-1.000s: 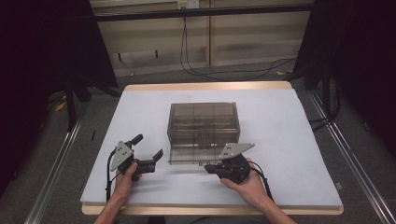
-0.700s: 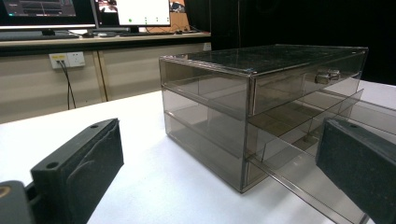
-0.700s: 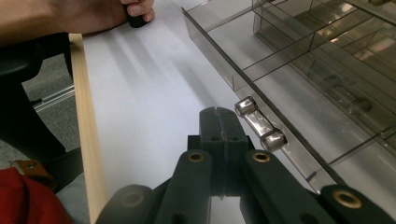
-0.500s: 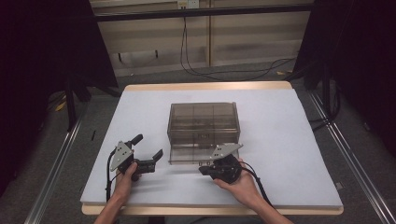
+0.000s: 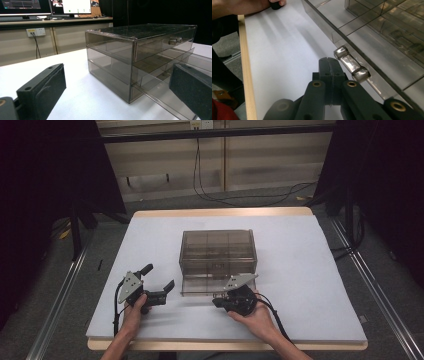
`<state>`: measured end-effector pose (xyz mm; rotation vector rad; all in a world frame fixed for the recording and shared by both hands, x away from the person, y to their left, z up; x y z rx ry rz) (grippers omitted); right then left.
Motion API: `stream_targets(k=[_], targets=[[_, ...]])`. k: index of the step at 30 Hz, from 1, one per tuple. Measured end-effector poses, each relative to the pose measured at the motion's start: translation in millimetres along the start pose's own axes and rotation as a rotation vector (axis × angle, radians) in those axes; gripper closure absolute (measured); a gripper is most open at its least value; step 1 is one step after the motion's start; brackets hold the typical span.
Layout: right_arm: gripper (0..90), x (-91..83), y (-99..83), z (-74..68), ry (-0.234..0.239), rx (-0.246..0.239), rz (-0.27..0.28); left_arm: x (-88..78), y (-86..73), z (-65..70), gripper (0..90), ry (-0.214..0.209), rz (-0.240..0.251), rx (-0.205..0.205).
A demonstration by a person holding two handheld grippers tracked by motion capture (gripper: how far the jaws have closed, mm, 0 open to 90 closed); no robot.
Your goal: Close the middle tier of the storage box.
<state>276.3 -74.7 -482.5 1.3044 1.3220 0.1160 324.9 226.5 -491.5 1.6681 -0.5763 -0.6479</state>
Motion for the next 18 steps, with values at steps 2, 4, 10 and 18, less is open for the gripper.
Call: stream_targets(k=[2,4,10,18], targets=[[90.0,0.7,-0.2,0.2,0.003,0.0,-0.001,0.0,0.0,0.1,0.8,0.0,0.0,-0.001],[90.0,1.5,-0.4,0.7,-0.002,-0.001,-0.002,-0.2,-0.1,-0.2,0.8,0.0,-0.003,0.004],[90.0,3.8,-1.8,1.7,-0.002,0.008,0.011,-0.2,-0.1,-0.5,0.8,-0.001,-0.003,0.0],[90.0,5.4,-1.4,1.7,-0.001,0.006,0.019,-0.1,0.0,-0.1,0.8,-0.001,0.001,-0.002]])
Point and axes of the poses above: each handheld gripper's, and its own axes: x roughly forward along the jaws, y roughly out of its top, z roughly to its right, the point moved 2 cm from there along x, roughly forward along the jaws, and after that the axes turned 8 degrees about x, right-handed, at the moved point
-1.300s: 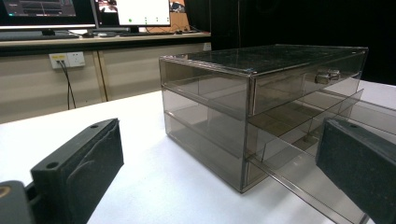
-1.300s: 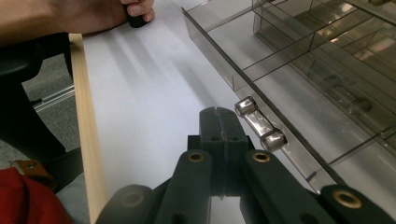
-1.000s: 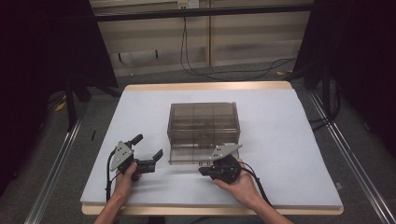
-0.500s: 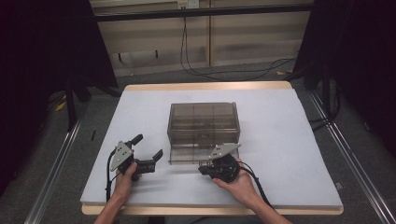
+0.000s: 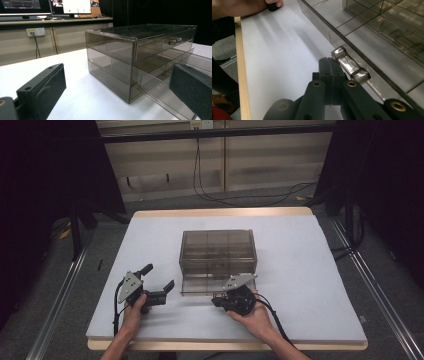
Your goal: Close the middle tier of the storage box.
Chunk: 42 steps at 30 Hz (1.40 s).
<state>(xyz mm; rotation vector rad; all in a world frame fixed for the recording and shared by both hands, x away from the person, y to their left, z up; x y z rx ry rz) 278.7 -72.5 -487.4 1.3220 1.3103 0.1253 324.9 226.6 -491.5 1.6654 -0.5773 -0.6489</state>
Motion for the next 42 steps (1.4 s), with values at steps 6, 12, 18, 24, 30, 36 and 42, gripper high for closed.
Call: stream_targets(k=[6,12,18,24,30,36,42], targets=[[90.0,0.3,-0.4,0.0,-0.003,0.006,0.01,0.0,0.0,0.0,0.8,0.0,0.0,-0.001],[90.0,1.2,-0.4,-0.1,-0.013,0.002,0.014,-0.2,-0.1,-0.5,0.8,-0.001,-0.003,0.003],[90.0,2.2,0.7,0.5,-0.016,0.007,0.021,-0.2,-0.1,-0.4,0.8,0.004,-0.004,0.002],[90.0,0.1,2.1,1.9,-0.017,0.014,0.034,-0.2,-0.1,-0.4,0.8,-0.001,-0.003,0.003],[90.0,0.5,2.2,2.6,-0.019,0.019,0.039,0.0,0.0,-0.2,0.8,-0.001,-0.001,-0.001],[90.0,0.0,2.4,2.9,-0.03,0.026,0.043,-0.1,0.0,-0.2,0.8,0.001,-0.001,-0.001],[90.0,-1.2,2.1,4.2,-0.034,0.028,0.048,0.0,0.0,-0.2,0.8,-0.001,0.001,-0.002]])
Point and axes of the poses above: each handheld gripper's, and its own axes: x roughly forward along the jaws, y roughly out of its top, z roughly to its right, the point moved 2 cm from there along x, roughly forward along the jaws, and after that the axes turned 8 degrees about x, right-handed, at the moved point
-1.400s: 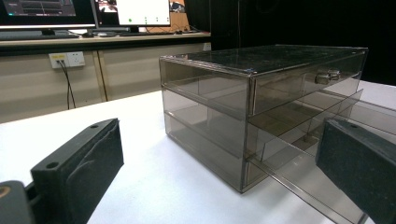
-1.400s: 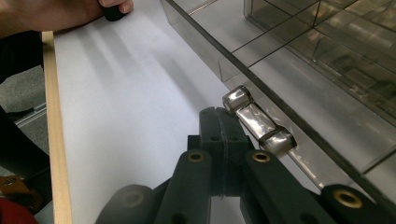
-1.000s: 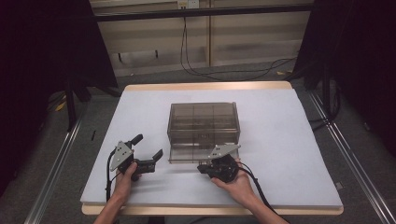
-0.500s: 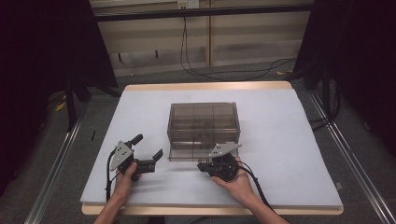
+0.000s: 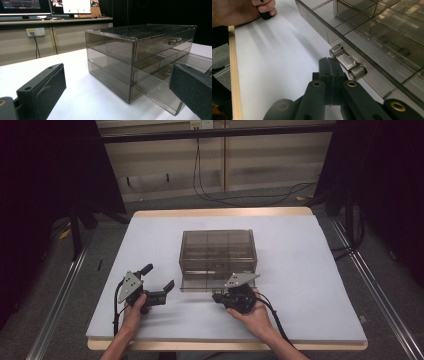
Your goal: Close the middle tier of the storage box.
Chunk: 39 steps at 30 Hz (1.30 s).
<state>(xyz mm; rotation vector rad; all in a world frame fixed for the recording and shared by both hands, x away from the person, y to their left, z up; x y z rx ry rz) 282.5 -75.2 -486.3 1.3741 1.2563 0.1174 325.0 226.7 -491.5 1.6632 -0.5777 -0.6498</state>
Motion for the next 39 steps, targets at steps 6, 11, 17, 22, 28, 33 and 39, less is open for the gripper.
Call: stream_targets(k=[6,11,17,22,28,33,39], targets=[[90.0,-1.2,0.4,1.4,-0.008,0.011,0.009,0.0,0.0,0.0,0.8,0.0,0.0,0.0],[90.0,-1.6,0.7,2.6,-0.008,0.009,0.013,0.0,0.0,0.3,0.8,0.002,0.001,-0.003],[90.0,-2.3,1.5,4.2,-0.012,0.02,0.016,-0.1,0.0,0.2,0.8,0.012,-0.001,-0.003],[90.0,-3.0,3.4,4.7,-0.015,0.026,0.026,0.0,0.0,-0.1,0.8,0.0,-0.001,0.001],[90.0,-2.8,3.7,5.0,-0.02,0.034,0.033,0.0,0.0,0.0,0.8,0.0,0.0,0.0],[90.0,-3.1,4.1,6.1,-0.023,0.04,0.036,-0.1,0.0,0.1,0.8,0.008,0.001,-0.004],[90.0,-2.7,4.3,6.5,-0.029,0.041,0.039,-0.1,0.0,0.2,0.8,0.012,0.0,-0.003]])
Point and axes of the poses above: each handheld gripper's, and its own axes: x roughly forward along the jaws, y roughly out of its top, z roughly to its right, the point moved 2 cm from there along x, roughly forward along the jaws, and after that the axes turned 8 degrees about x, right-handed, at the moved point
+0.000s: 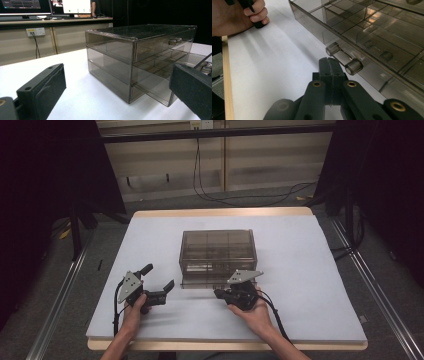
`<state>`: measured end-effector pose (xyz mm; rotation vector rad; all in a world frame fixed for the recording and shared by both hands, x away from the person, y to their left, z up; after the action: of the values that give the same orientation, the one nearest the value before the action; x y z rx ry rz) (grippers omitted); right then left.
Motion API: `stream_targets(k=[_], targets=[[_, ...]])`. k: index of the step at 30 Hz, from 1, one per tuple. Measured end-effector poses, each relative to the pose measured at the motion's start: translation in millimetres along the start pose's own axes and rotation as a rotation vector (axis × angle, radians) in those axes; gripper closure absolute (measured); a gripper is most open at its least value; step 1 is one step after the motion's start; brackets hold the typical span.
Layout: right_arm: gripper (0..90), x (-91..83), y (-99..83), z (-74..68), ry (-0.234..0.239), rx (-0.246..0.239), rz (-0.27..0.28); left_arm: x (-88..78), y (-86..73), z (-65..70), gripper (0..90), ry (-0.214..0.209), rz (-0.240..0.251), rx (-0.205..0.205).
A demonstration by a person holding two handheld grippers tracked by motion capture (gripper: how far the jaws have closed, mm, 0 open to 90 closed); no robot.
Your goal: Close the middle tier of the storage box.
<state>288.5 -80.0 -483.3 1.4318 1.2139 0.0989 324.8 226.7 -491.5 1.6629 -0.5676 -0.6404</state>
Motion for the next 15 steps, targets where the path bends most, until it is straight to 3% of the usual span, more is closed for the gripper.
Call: stream_targets(k=[15], targets=[[90.0,-1.7,2.2,2.5,-0.003,0.009,0.015,0.0,0.0,0.1,0.8,-0.004,0.002,-0.003]])
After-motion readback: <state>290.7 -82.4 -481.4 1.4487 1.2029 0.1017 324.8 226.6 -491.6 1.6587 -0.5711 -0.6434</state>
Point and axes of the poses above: each handheld gripper's, and its own axes: x roughly forward along the jaws, y roughly out of its top, z roughly to its right, the point moved 2 cm from there along x, roughly forward along the jaws, and after that the axes turned 8 degrees about x, right-handed, at the moved point
